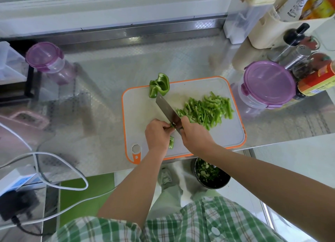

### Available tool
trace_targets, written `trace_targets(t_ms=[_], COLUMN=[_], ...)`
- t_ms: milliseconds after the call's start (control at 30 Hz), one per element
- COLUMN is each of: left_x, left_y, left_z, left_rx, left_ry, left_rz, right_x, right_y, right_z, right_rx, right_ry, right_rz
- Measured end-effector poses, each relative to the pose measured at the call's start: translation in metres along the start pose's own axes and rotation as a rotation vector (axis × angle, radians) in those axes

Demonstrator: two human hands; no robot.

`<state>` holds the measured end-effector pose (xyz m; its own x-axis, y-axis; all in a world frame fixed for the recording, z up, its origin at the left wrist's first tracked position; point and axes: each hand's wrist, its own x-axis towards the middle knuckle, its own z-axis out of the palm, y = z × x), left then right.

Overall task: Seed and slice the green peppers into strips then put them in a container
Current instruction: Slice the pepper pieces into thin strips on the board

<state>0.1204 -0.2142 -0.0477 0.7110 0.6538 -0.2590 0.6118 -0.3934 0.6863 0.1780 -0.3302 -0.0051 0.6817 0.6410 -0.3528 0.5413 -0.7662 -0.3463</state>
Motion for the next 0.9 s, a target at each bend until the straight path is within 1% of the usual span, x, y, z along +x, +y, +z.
trace_targets(t_ms=[200,533,767,900], left_x=[0.0,0.0,0.0,-0.001], left_y=[0.002,0.002,0.001,0.0], left_z=[-0.001,-0.002,-0.003,-0.003], left_rx=[-0.018,-0.002,0.033,0.029], left_ry=[-0.011,-0.032,-0.045,-0.043], left_rz=[-0.003,-0.015,0.023,0.019], right_x=[0.003,0.009,0.007,0.002], right_y=[0.003,-0.001,0.006,0.007], right_z=[-0.001,0.011,0.018,0.014], right_rx=[0.016,0.007,0.057,0.11], right_ry=[0.008,-0.005,0.088,0.104], right_rz=[-0.001,0.062,0.056,0.027])
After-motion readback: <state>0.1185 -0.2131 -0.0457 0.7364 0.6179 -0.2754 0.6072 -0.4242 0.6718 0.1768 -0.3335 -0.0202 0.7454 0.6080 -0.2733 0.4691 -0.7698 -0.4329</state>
